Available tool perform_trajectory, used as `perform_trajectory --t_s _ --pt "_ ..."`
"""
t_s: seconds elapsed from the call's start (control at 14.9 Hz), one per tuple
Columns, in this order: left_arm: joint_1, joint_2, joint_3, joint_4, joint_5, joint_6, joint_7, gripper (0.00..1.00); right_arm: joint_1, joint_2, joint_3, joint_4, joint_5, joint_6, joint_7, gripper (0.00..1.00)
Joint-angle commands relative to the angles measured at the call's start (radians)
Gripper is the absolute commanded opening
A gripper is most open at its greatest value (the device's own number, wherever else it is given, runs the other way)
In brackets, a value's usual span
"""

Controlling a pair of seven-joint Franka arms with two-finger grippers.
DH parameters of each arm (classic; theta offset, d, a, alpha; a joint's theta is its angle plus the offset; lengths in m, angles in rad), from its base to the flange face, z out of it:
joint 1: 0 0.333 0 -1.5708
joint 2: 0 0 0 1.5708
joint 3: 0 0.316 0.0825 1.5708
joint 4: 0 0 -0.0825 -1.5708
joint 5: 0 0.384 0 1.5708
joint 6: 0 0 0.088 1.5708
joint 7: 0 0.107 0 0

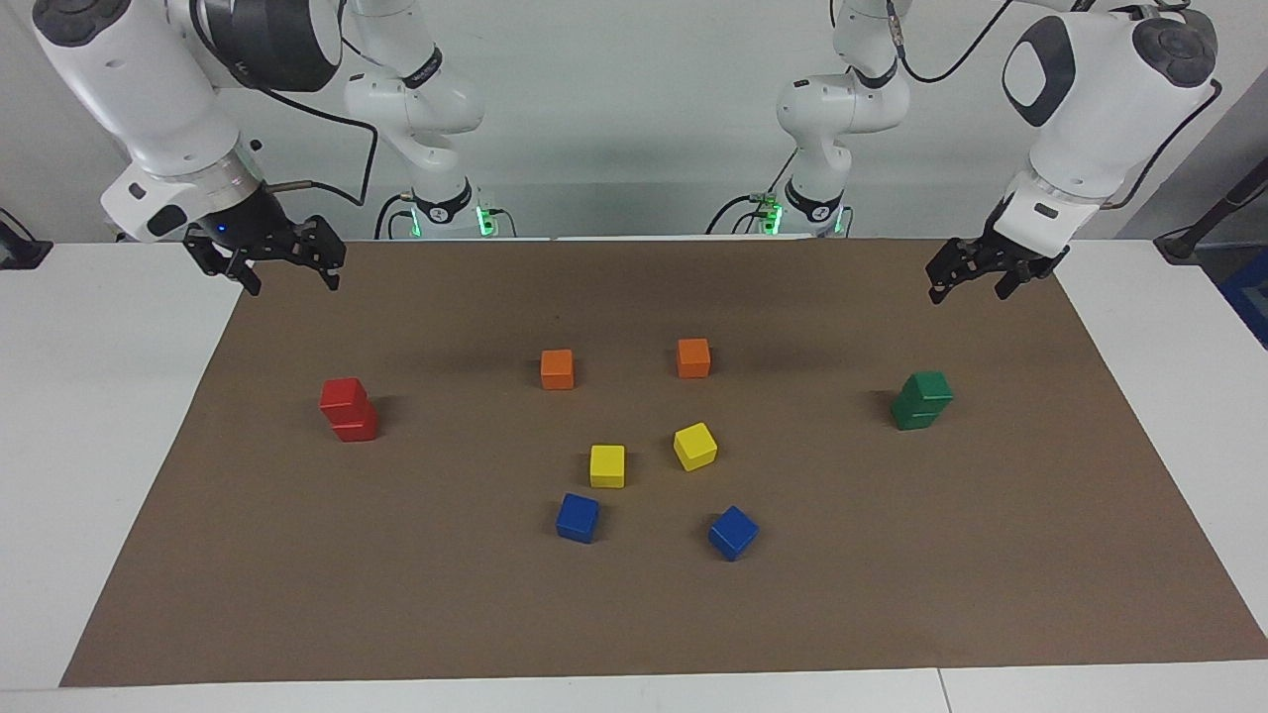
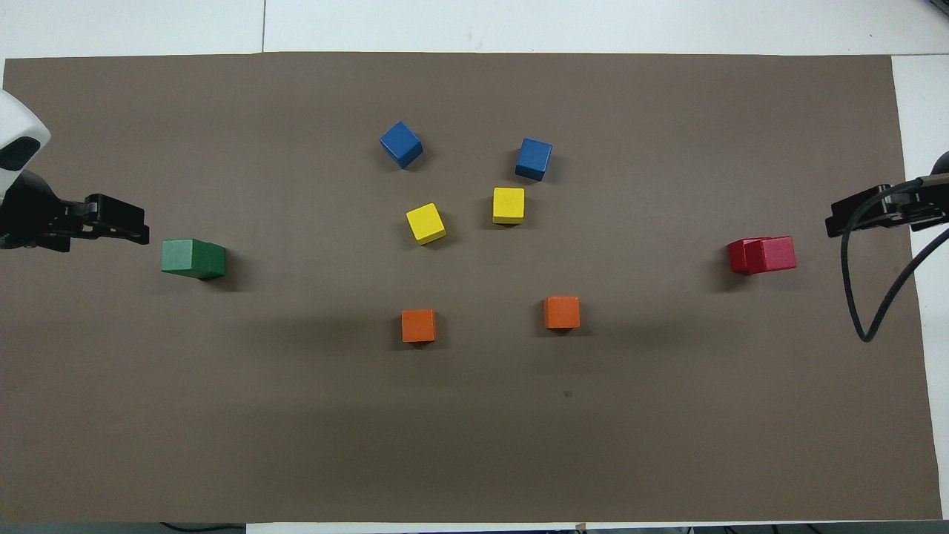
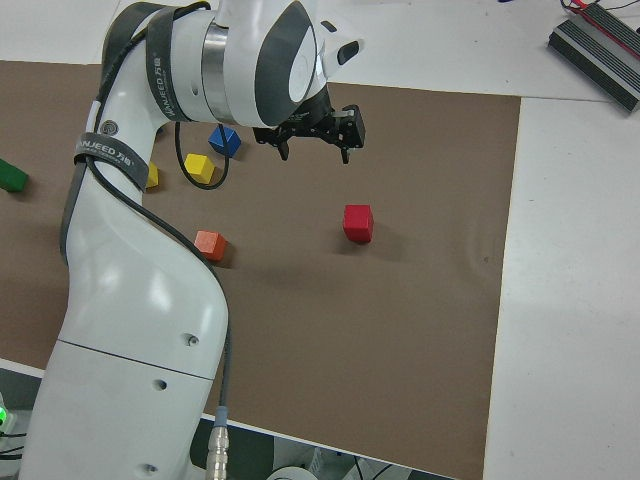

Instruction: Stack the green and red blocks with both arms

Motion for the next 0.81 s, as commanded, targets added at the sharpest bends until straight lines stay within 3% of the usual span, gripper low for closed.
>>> perform_trajectory --t_s 0.0,0.74 --pt "-0.011 0.001 0.005 -0.002 -0.008 0.022 0.002 1.00 -0.013 0.007 0.005 0.022 0.000 -0.023 0.018 1.00" --pt "-0.015 -0.001 0.002 -0.002 -0.006 0.004 -0.002 1.00 -0.022 0.006 0.004 0.022 -0.011 0.047 0.018 1.00"
